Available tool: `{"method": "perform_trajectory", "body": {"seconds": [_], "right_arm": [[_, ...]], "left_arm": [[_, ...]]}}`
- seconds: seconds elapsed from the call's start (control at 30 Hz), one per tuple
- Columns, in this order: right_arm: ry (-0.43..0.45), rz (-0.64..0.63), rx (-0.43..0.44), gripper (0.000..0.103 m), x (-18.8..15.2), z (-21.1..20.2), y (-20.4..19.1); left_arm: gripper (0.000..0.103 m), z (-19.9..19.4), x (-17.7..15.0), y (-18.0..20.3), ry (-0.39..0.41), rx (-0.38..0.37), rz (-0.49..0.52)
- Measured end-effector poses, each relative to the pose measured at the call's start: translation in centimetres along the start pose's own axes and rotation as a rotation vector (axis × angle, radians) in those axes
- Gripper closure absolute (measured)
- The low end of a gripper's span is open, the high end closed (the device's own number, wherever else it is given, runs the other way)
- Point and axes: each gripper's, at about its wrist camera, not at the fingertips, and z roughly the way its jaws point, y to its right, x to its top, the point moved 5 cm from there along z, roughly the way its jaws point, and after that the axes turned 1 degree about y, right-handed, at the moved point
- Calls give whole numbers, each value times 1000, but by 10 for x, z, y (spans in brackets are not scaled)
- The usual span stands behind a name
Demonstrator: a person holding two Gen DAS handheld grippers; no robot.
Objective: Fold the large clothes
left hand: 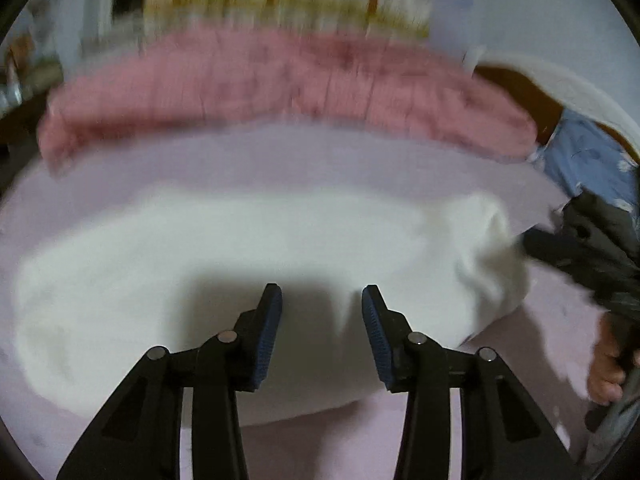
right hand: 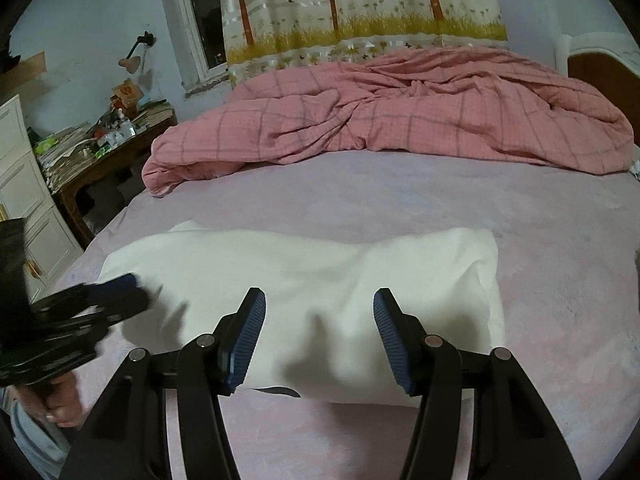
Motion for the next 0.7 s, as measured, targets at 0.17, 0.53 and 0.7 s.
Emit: {"method": "perform_trajectory", "body": {"seconds": [0.17,0.53,0.7], "right_arm": [[-45,38,13,44,-3,10,7],[-127,44,102,44,12,60,-58],[-245,49,59,45,6,115,-80]], "left_arm": [[55,20,-12,-14,68,-40,-8],[54,19,-8,-13,125,-54,-11],[49,9,-3,-22,171,-2,-36]]}}
